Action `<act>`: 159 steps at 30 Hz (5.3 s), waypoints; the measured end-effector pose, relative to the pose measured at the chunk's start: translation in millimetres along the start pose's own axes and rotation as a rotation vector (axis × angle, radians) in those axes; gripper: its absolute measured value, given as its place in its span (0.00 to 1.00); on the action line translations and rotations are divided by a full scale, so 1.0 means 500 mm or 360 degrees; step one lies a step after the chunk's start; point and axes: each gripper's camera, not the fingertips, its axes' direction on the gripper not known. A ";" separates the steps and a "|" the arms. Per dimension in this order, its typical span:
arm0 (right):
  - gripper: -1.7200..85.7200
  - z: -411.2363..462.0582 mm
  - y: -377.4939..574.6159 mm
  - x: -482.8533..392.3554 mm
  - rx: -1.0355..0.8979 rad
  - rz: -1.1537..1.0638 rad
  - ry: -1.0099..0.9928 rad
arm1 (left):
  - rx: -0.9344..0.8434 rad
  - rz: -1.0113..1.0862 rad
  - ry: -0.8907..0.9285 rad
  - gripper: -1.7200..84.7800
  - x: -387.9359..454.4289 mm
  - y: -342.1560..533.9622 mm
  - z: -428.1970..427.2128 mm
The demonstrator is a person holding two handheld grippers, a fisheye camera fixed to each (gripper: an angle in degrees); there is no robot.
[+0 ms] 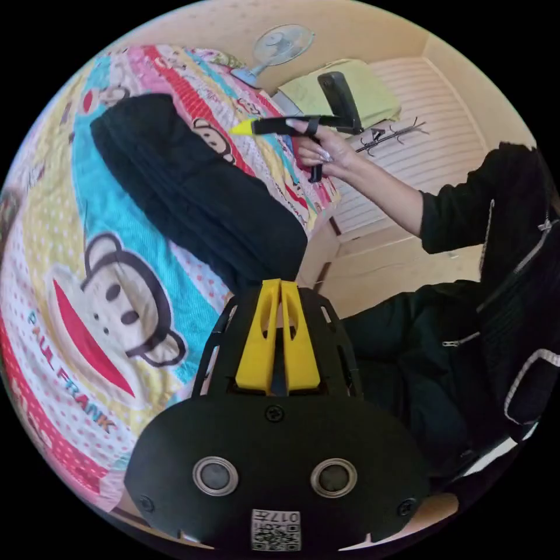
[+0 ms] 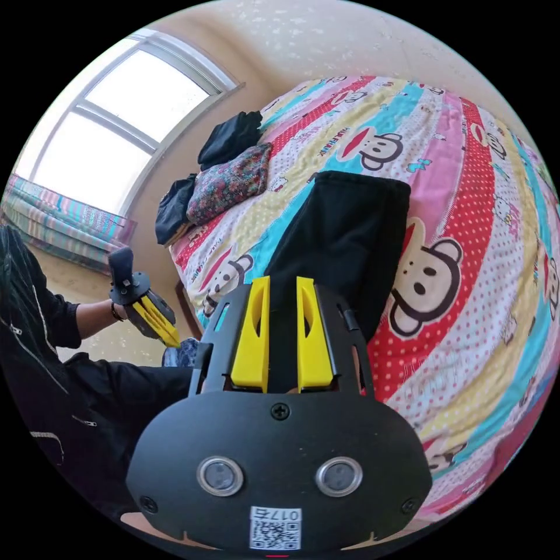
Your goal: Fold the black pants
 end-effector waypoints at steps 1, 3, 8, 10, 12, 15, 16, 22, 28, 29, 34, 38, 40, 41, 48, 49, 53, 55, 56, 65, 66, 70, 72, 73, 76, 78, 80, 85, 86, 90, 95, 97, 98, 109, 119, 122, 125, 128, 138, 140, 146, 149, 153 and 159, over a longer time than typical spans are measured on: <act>0.10 -0.003 0.048 -0.017 0.0006 0.0021 0.0036 | 0.0114 -0.0005 -0.0106 0.01 0.035 -0.013 0.006; 0.09 0.005 0.116 -0.037 0.0046 0.0029 0.0063 | 0.0269 -0.0096 -0.0163 0.01 0.066 -0.019 0.030; 0.08 0.130 0.249 0.001 -0.0247 -0.0017 0.0093 | -0.0035 -0.0307 -0.0490 0.01 0.076 0.032 0.195; 0.08 0.116 0.255 0.050 -0.0218 0.0078 -0.0101 | 0.0029 -0.0372 -0.0476 0.01 0.084 0.047 0.184; 0.10 0.082 0.267 0.082 -0.0120 0.0228 -0.0207 | 0.0024 -0.0405 -0.0444 0.01 0.097 0.052 0.162; 0.14 0.018 0.353 0.122 0.0162 0.0563 -0.0341 | 0.0038 -0.0402 -0.0360 0.02 0.121 0.064 0.121; 0.16 0.006 0.403 0.137 0.0263 0.0744 -0.0466 | 0.0070 -0.0386 -0.0345 0.04 0.132 0.070 0.102; 0.18 0.078 0.629 0.138 0.0534 0.1252 -0.0820 | 0.0117 -0.0083 -0.0427 0.08 0.189 0.061 0.074; 0.19 0.155 0.662 0.162 0.0624 0.1375 -0.0852 | -0.0083 -0.0101 -0.0463 0.10 0.148 0.069 0.160; 0.19 0.163 0.663 0.165 0.0630 0.1374 -0.0871 | -0.0076 -0.0133 -0.0454 0.10 0.146 0.072 0.154; 0.19 0.197 0.664 0.171 0.0777 0.1374 -0.0992 | -0.0024 -0.0159 -0.0412 0.13 0.157 0.095 0.135; 0.18 0.225 0.657 0.173 0.0883 0.1399 -0.1090 | -0.0063 -0.0183 -0.0409 0.14 0.150 0.092 0.131; 0.17 0.234 0.657 0.176 0.0904 0.1435 -0.1071 | -0.0075 -0.0197 -0.0412 0.13 0.147 0.091 0.129; 0.16 0.235 0.659 0.178 0.0910 0.1448 -0.1079 | -0.0074 -0.0205 -0.0410 0.13 0.145 0.092 0.125; 0.12 0.164 0.649 0.152 0.0910 0.1531 -0.1164 | 0.0108 -0.0258 -0.0314 0.13 0.118 0.069 -0.011; 0.11 0.146 0.642 0.147 0.0885 0.1559 -0.1143 | 0.0191 -0.0224 -0.0343 0.12 0.114 0.056 -0.052; 0.11 0.100 0.628 0.138 0.0773 0.1624 -0.1028 | 0.0248 -0.0060 -0.0413 0.12 0.090 -0.020 -0.134; 0.12 0.094 0.625 0.142 0.0655 0.1641 -0.0929 | 0.0194 -0.0015 -0.0394 0.11 0.077 -0.050 -0.135; 0.12 0.095 0.627 0.144 0.0630 0.1670 -0.0902 | 0.0164 0.0000 -0.0363 0.11 0.072 -0.064 -0.130; 0.09 0.087 0.644 0.124 0.0753 0.1702 -0.0860 | -0.0089 0.0122 -0.0422 0.11 0.112 -0.027 -0.012; 0.09 0.074 0.638 0.119 0.0749 0.1650 -0.0882 | -0.0072 0.0126 -0.0430 0.11 0.115 -0.024 -0.013; 0.07 0.009 0.632 0.091 0.0801 0.1630 -0.1031 | 0.0096 0.0237 -0.0574 0.08 0.116 -0.054 -0.053; 0.06 -0.022 0.632 0.080 0.0801 0.1639 -0.1079 | 0.0089 0.0329 -0.0623 0.07 0.103 -0.096 -0.058; 0.06 -0.048 0.631 0.071 0.0795 0.1614 -0.1063 | 0.0070 0.0379 -0.0659 0.07 0.091 -0.129 -0.054; 0.04 -0.116 0.631 0.051 0.0775 0.1525 -0.1017 | 0.0016 0.0571 -0.0613 0.06 0.065 -0.204 -0.023; 0.03 -0.152 0.637 0.041 0.0795 0.1506 -0.1055 | -0.0129 0.0712 -0.0497 0.02 0.052 -0.238 0.024; 0.02 -0.188 0.642 0.031 0.0849 0.1482 -0.1115 | -0.0448 0.0873 -0.0271 0.01 0.047 -0.257 0.125; 0.02 -0.209 0.661 0.031 0.0837 0.1664 -0.1118 | -0.0677 0.0993 -0.0019 0.01 0.103 -0.218 0.311; 0.02 -0.201 0.666 0.036 0.0832 0.1729 -0.1125 | -0.0755 0.1006 -0.0051 0.01 0.115 -0.206 0.358; 0.03 -0.151 0.672 0.065 0.1081 0.2080 -0.1453 | -0.0734 0.0896 -0.0099 0.01 0.092 -0.214 0.387; 0.04 -0.174 0.528 0.098 0.1134 0.1897 -0.1517 | -0.0297 0.0294 0.0375 0.01 -0.114 -0.214 0.259; 0.04 -0.168 0.465 0.130 0.1183 0.1946 -0.1550 | -0.0203 0.0216 0.0374 0.01 -0.166 -0.193 0.227; 0.04 -0.163 0.450 0.140 0.1196 0.1971 -0.1563 | -0.0214 0.0183 0.0416 0.01 -0.194 -0.181 0.226; 0.06 0.000 0.236 0.297 0.1133 0.2315 -0.1293 | 0.0301 -0.0262 0.0612 0.01 -0.350 -0.035 0.096; 0.14 -0.037 0.135 0.324 0.0821 0.1693 -0.1575 | 0.0717 -0.0079 0.0115 0.12 -0.198 -0.145 0.002; 0.10 -0.123 0.110 0.296 0.0861 0.1275 -0.1223 | 0.0610 -0.0232 -0.0194 0.11 -0.207 -0.194 0.057; 0.06 -0.114 0.050 0.238 0.0400 0.0724 -0.0306 | 0.0382 -0.0273 -0.0546 0.04 -0.235 -0.216 0.137; 0.03 0.038 0.030 0.198 -0.0094 0.0395 0.0461 | 0.0450 -0.0178 -0.0662 0.01 -0.249 -0.192 0.193; 0.03 -0.094 0.119 0.220 0.0392 0.0606 -0.0043 | 0.0734 -0.0427 -0.0051 0.05 -0.263 -0.106 0.109; 0.03 -0.138 0.169 0.201 0.0513 0.0614 -0.0079 | 0.0748 -0.0383 -0.0094 0.10 -0.200 -0.063 0.070; 0.05 -0.115 0.289 0.156 0.0519 0.0574 -0.0128 | 0.0655 -0.0128 -0.0224 0.12 -0.024 -0.031 0.098; 0.06 -0.002 0.321 0.210 0.0205 0.0756 -0.0210 | 0.0371 -0.0304 -0.0468 0.10 -0.051 -0.043 0.203; 0.10 -0.046 0.381 0.251 0.0553 0.0986 -0.0529 | 0.0482 -0.0425 -0.0253 0.08 -0.069 -0.040 0.179; 0.17 -0.061 0.564 0.205 0.0897 0.1440 -0.0793 | 0.0581 -0.0080 -0.0353 0.12 0.014 -0.077 0.095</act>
